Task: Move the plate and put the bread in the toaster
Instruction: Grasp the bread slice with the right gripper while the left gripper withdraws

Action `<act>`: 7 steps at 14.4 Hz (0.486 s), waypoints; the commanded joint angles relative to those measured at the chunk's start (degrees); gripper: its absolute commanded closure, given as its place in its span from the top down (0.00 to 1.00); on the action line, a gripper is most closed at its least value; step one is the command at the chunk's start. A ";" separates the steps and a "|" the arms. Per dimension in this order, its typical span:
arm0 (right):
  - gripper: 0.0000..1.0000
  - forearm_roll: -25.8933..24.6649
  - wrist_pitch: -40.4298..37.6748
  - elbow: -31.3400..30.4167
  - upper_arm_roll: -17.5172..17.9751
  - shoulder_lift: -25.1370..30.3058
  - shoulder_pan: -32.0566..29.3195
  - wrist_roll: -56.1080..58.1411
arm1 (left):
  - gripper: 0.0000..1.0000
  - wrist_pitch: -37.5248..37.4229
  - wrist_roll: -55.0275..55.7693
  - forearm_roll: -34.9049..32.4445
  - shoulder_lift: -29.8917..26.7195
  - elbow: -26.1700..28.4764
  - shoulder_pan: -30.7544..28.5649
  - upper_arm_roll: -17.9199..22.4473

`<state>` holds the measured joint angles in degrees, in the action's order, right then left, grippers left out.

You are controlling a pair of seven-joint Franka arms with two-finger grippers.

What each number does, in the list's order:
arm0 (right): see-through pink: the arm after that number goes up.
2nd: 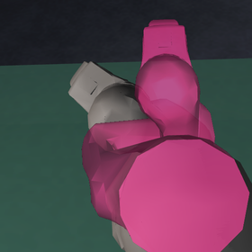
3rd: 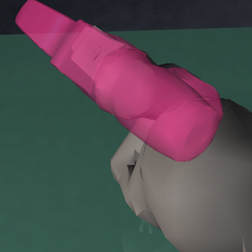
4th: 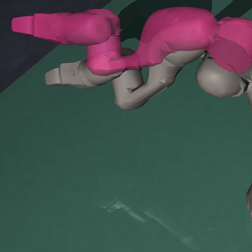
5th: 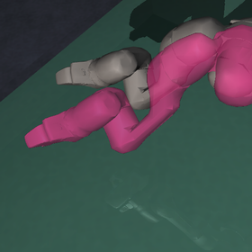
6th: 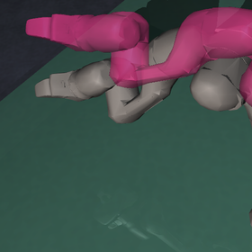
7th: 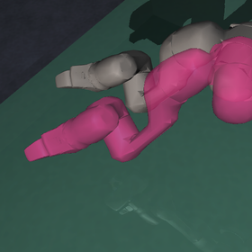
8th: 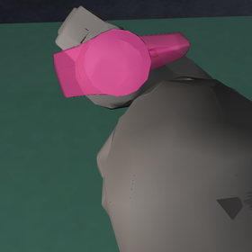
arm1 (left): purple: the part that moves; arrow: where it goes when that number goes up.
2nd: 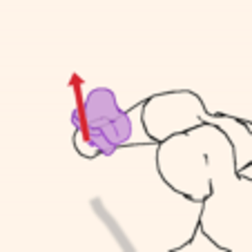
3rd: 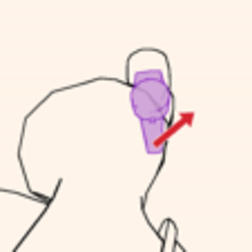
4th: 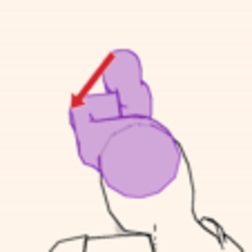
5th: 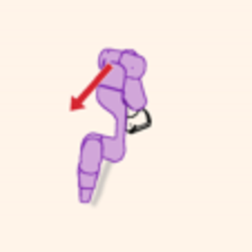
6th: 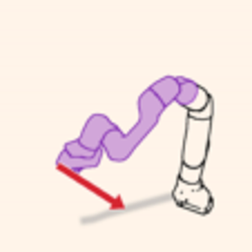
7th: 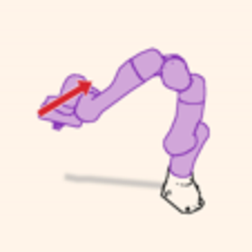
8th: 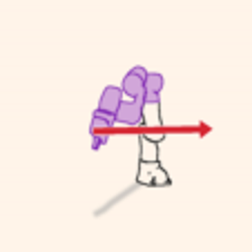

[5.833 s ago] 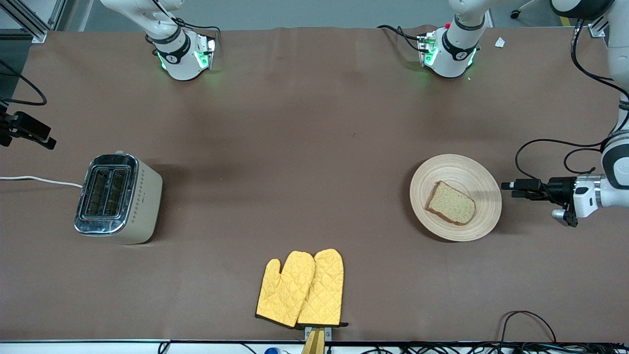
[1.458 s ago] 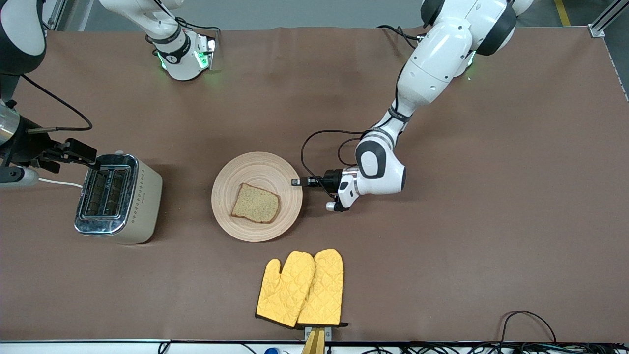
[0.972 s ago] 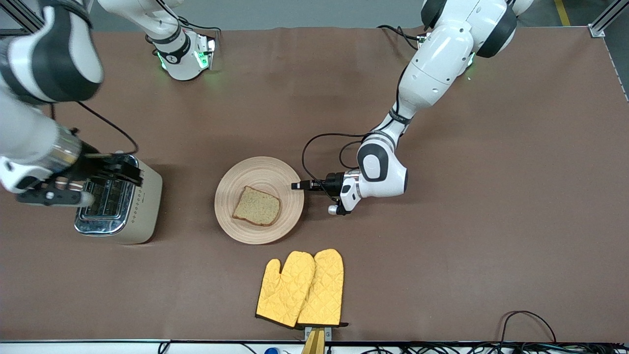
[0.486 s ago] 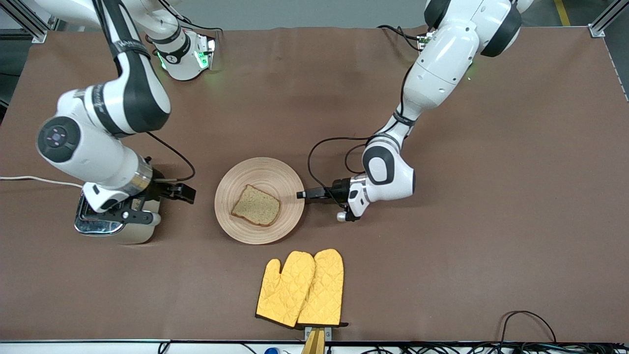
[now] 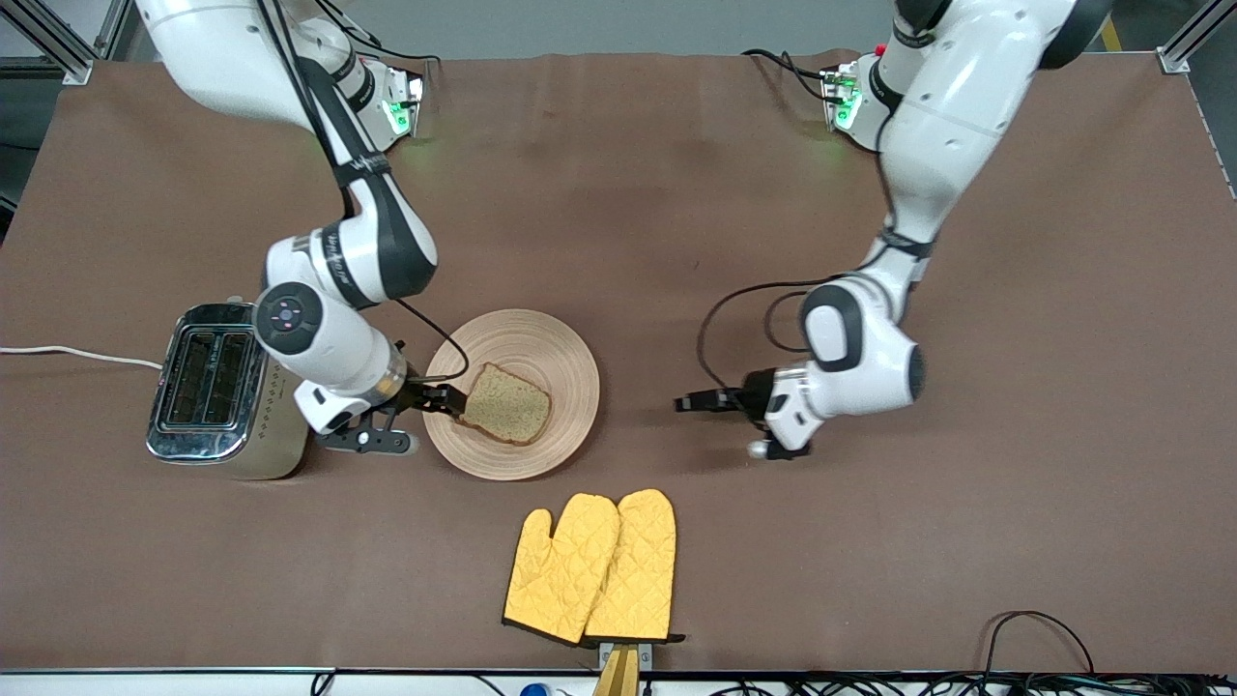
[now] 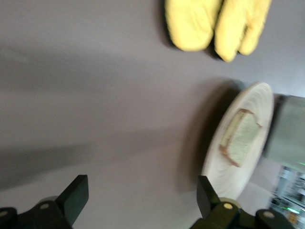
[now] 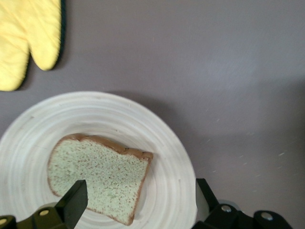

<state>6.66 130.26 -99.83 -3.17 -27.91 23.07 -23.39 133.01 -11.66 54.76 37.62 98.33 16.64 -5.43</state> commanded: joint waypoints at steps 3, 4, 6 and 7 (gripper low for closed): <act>0.97 1.42 5.79 -2.83 -0.43 -2.93 2.24 -4.73 | 1.00 -13.18 17.87 -30.35 -17.82 6.01 -9.78 0.07; 0.94 1.43 5.88 -2.83 -0.43 -3.64 2.16 -5.08 | 1.00 -16.43 19.73 -35.02 -19.67 4.43 -11.62 0.07; 0.86 1.43 5.88 -2.83 -0.35 -4.25 2.33 -6.66 | 1.00 -22.50 19.84 -42.68 -21.62 -0.48 -15.92 0.07; 0.80 1.43 5.97 -2.83 -0.35 -4.61 2.33 -7.02 | 1.00 -27.58 20.27 -46.29 -21.71 -3.90 -16.55 -0.02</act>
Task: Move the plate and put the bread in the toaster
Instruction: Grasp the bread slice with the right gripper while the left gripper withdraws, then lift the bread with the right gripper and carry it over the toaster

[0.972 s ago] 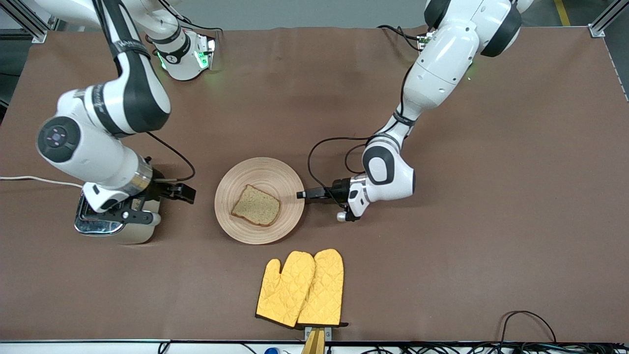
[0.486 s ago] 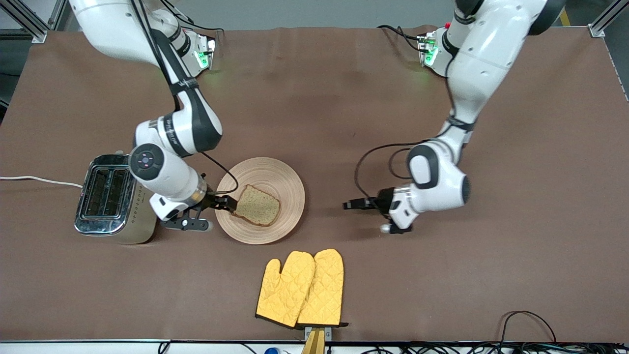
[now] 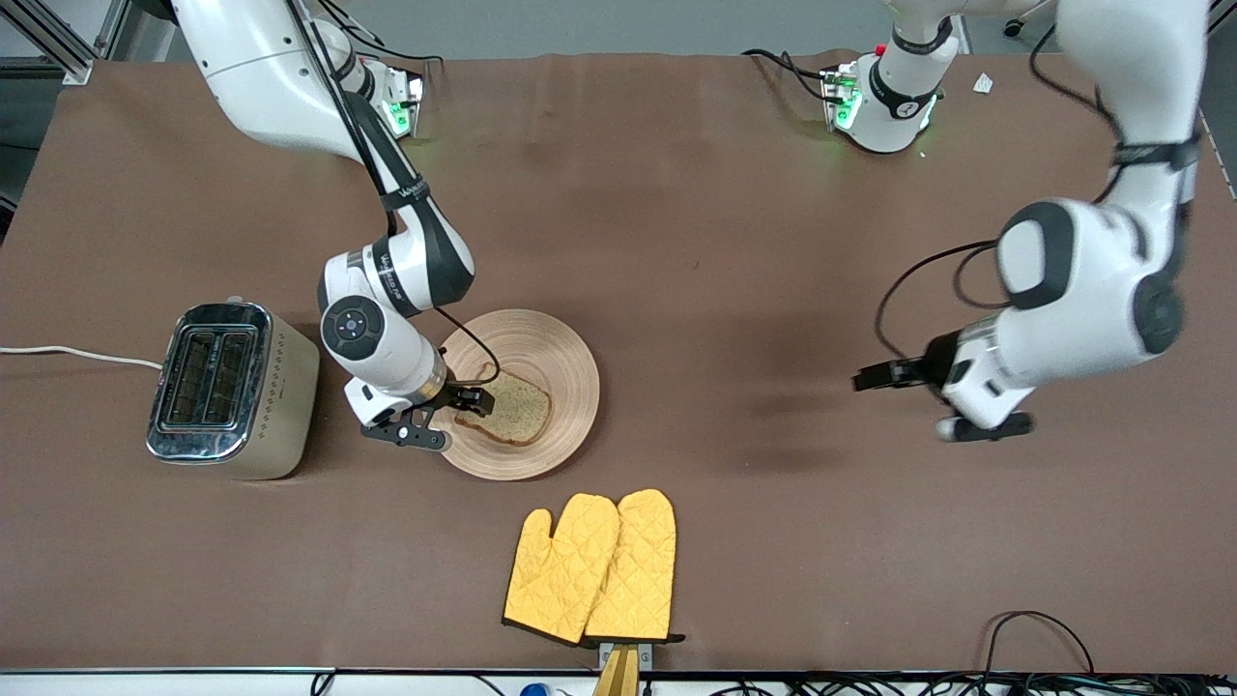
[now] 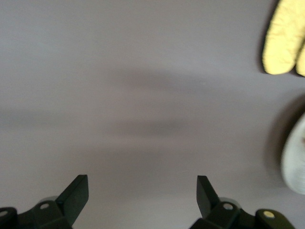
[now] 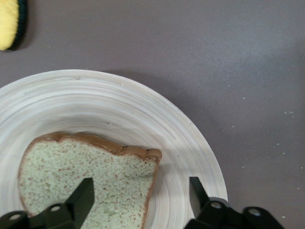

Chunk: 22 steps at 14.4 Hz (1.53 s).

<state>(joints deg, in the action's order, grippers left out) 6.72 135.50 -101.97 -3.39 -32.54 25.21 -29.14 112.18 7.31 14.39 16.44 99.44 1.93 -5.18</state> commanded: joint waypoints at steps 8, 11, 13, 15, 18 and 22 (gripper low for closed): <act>0.47 1.36 5.83 -3.68 -0.13 -1.13 2.04 -4.70 | 1.00 -22.78 0.68 -20.29 -2.63 -19.37 -1.84 -0.79; 0.32 1.36 6.00 -3.85 -0.13 -1.21 2.39 -5.05 | 1.00 -25.42 1.38 -14.15 -6.05 -19.37 -2.29 -0.97; 0.16 1.36 6.18 -3.85 -0.13 -1.30 2.74 -6.54 | 1.00 -28.49 1.39 -13.52 -8.87 -18.76 -2.02 -1.67; 0.02 1.36 6.09 -3.77 -0.13 -1.30 2.83 -7.42 | 1.00 -29.56 1.30 -11.16 -9.23 -18.23 -2.46 -1.76; 0.00 1.36 5.30 -3.07 -0.13 -1.21 2.57 -7.26 | 1.00 -29.91 0.77 -11.41 -10.46 -16.66 -2.55 -1.67; 0.00 1.27 -8.19 5.52 -0.48 -0.25 1.08 -6.99 | 1.00 -30.61 1.12 -13.24 -11.61 -15.86 -2.29 -1.94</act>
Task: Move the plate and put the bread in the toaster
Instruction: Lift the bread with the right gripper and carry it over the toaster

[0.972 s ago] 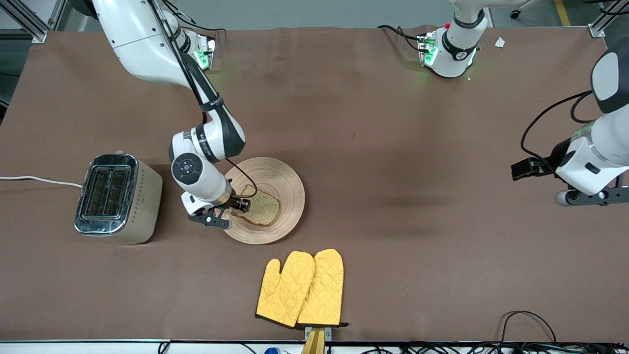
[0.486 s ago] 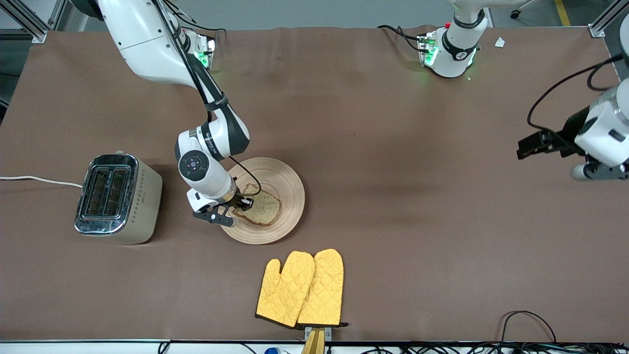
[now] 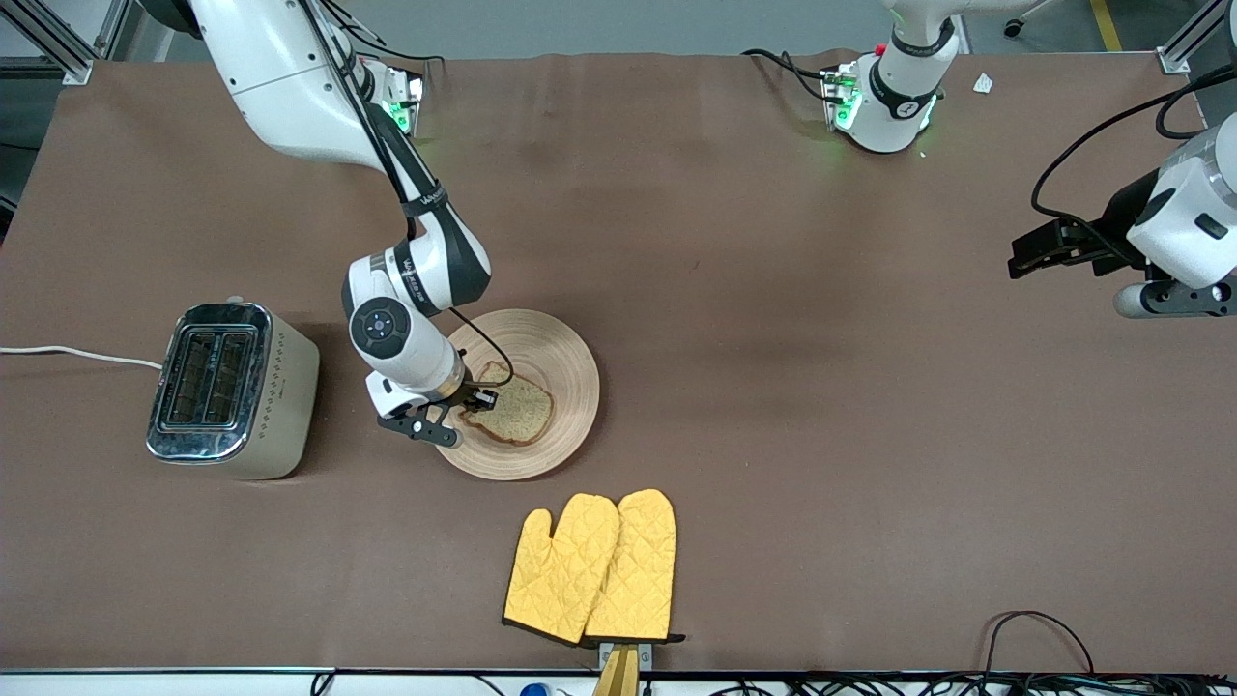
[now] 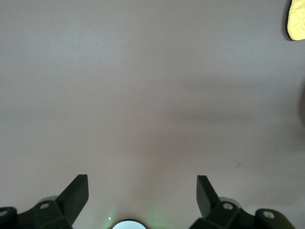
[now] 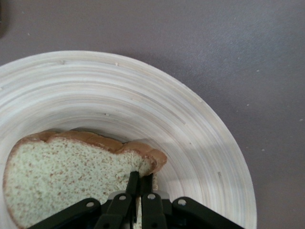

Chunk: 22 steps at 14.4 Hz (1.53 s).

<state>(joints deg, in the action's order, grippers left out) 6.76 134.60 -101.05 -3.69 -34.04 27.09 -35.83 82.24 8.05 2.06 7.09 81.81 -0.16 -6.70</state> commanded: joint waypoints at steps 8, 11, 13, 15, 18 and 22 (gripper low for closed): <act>0.00 -7.61 -40.86 25.52 -0.79 4.16 -9.32 15.58 | 1.00 -0.94 0.92 -3.11 -1.64 1.69 -0.46 0.02; 0.00 -16.40 -51.43 32.31 -1.05 4.16 -12.49 27.01 | 1.00 -0.94 0.92 -3.20 -1.64 1.43 -0.19 0.02; 0.00 -25.69 -53.91 33.02 -0.97 4.33 -13.46 32.64 | 1.00 -0.94 0.92 -3.38 -1.73 1.51 -0.19 -0.33; 0.00 -35.20 -54.00 32.94 -0.79 4.24 -13.29 36.35 | 1.00 -0.94 0.92 -3.38 -1.81 1.43 -0.19 -0.41; 0.01 -41.21 -53.92 29.79 -0.79 3.80 -13.55 36.10 | 1.00 -1.12 0.92 -3.38 -1.81 1.51 -0.19 -0.59; 0.01 -48.06 -53.48 27.31 -0.79 2.23 -13.55 34.51 | 1.00 -1.91 0.74 -3.46 -1.73 1.34 -0.02 -0.59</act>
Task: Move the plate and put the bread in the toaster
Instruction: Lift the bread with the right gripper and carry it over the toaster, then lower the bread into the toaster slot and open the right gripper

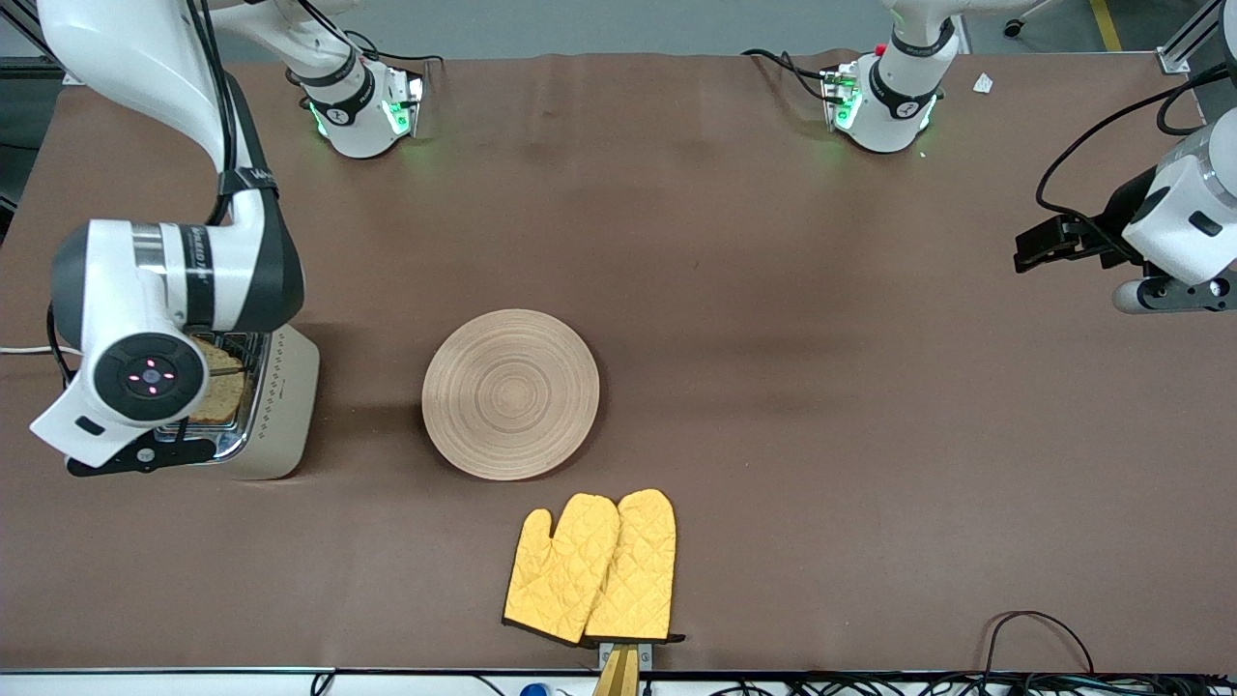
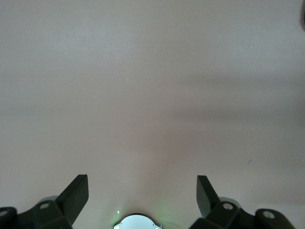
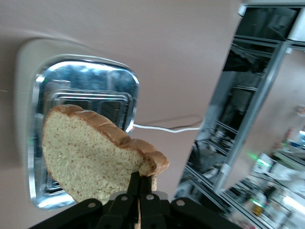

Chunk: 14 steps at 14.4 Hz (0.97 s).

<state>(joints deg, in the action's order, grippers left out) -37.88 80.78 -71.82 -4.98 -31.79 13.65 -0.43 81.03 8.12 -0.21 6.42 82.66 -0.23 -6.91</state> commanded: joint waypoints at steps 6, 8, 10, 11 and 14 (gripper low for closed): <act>0.01 -4.14 0.35 -4.20 0.58 -1.87 0.14 -1.33 | 1.00 -1.14 0.14 -1.10 -1.06 0.48 -0.21 -0.38; 0.03 -3.78 -0.01 -5.78 0.67 -1.87 0.49 -2.56 | 1.00 -1.14 -0.12 -1.19 -0.97 0.57 -0.30 -0.29; 0.14 -0.73 0.17 -6.67 0.67 -2.04 0.50 -3.87 | 1.00 -1.14 -0.13 -1.10 -0.97 0.57 -0.30 -0.29; 0.29 0.86 0.26 -6.67 0.67 -2.74 0.50 -5.10 | 1.00 -1.14 -0.21 -1.19 -0.97 0.66 -0.47 -0.21; 0.88 6.74 0.52 -5.97 0.76 -3.10 -0.12 -5.38 | 1.00 -1.14 -0.21 -1.10 -0.89 0.74 -0.56 0.14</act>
<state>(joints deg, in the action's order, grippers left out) -34.84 81.07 -77.78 -4.37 -35.43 14.07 -4.81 80.47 8.12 -0.39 6.42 82.67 -0.42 -6.67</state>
